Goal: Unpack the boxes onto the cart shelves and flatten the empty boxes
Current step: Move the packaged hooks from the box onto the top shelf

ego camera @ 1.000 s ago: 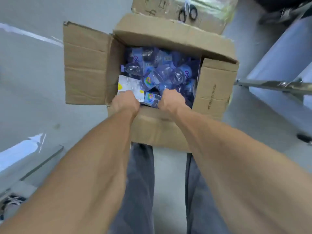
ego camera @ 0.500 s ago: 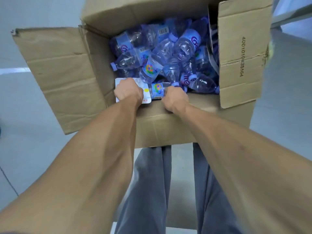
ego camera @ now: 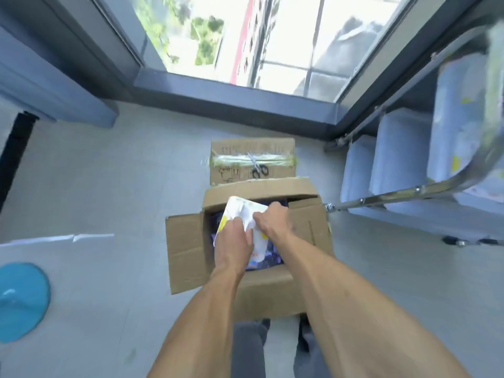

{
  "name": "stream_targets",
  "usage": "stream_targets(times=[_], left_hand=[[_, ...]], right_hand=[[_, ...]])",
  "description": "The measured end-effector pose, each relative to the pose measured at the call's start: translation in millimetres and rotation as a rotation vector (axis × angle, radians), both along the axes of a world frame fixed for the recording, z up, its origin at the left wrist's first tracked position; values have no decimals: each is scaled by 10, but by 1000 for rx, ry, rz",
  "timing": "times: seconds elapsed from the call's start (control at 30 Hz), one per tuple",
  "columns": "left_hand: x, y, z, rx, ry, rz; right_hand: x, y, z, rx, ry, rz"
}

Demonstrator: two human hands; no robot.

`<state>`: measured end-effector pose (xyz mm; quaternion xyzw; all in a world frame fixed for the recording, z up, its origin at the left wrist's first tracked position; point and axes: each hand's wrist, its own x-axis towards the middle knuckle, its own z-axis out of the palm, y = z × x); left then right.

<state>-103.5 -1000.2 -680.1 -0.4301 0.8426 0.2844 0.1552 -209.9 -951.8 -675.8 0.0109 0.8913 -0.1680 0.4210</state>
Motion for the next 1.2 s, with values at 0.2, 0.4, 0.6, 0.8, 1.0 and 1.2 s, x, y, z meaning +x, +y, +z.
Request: stream_targets(times=[0.2, 0.4, 0.6, 0.8, 1.0, 1.2], left_hand=[[-799, 325, 1624, -32, 316, -48], [-1716, 780, 2811, -193, 367, -518], [-2890, 1523, 3073, -279, 323, -370], [-3775, 2261, 2658, -251, 121, -396], [-4424, 2613, 2167, -239, 29, -336], [-4643, 2484, 1788, -268, -1, -132]], right_hand=[[-590, 344, 1762, -38, 293, -40], [-1387, 1151, 2891, 28, 499, 5], [-2517, 2334, 3018, 123, 583, -127], [-3695, 3237, 2517, 261, 513, -44], [-4506, 3375, 1877, 191, 382, 37], [-4864, 3033, 1205, 116, 288, 126]])
